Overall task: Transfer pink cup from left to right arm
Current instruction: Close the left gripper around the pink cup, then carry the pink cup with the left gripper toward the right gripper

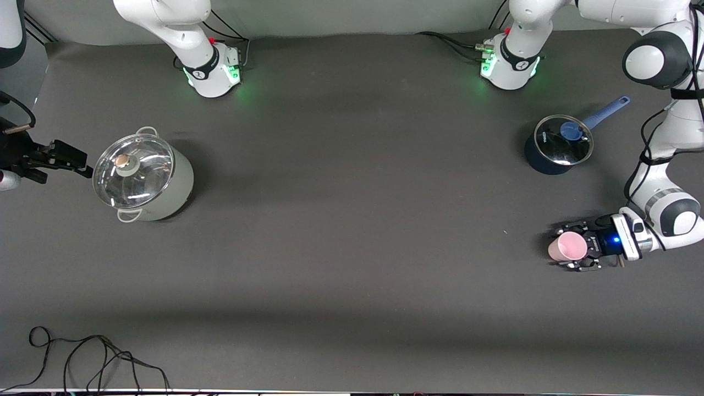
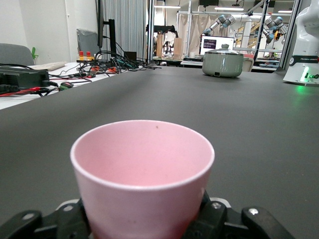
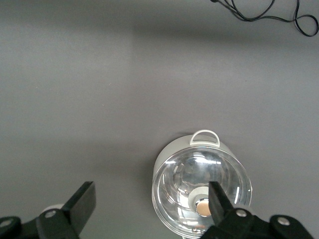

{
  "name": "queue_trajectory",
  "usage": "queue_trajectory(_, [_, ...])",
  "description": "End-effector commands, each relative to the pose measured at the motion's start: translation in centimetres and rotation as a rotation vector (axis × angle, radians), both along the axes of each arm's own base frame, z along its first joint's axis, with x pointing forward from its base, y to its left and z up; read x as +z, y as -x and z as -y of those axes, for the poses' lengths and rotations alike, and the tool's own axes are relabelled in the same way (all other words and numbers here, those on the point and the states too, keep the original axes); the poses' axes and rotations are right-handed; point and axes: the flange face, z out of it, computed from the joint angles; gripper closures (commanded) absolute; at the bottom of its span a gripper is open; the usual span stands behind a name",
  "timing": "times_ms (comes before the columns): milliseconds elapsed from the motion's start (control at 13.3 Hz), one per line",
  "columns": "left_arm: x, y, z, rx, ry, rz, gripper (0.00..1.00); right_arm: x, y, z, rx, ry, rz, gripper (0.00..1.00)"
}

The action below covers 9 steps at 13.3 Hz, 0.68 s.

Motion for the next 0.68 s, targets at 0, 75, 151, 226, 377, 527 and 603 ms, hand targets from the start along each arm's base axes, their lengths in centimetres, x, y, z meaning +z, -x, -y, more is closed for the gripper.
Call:
queue_trajectory(0, [-0.7, -0.3, 0.2, 0.012, 0.005, 0.022, 1.0, 0.4, 0.1, 0.3, 0.013, 0.006, -0.002, 0.0])
queue_trajectory(75, [-1.2, -0.2, 0.5, 0.016, 0.014, 0.017, 1.0, 0.4, 0.1, 0.3, 0.013, 0.006, -0.002, 0.0])
queue_trajectory(151, [-1.3, -0.2, 0.7, 0.009, 0.016, 0.021, 1.0, 0.4, 0.1, 0.3, 0.015, 0.006, -0.002, 0.0])
queue_trajectory(226, [-1.2, -0.2, 0.8, 0.0, 0.02, 0.03, 1.0, 0.4, 0.1, 0.2, 0.014, 0.006, 0.0, 0.0])
queue_trajectory(377, [-0.8, -0.7, 2.2, -0.041, 0.017, 0.113, 1.0, 0.4, 0.1, 0.2, 0.015, 0.006, -0.002, 0.0])
queue_trajectory(527, [-0.2, -1.7, 5.0, -0.073, 0.034, 0.101, 1.0, 0.4, 0.1, 0.2, 0.015, 0.006, -0.002, 0.0])
queue_trajectory(603, [0.3, -2.3, 6.7, -0.095, 0.051, 0.122, 1.0, 0.4, 0.1, 0.2, 0.015, 0.006, -0.002, 0.0])
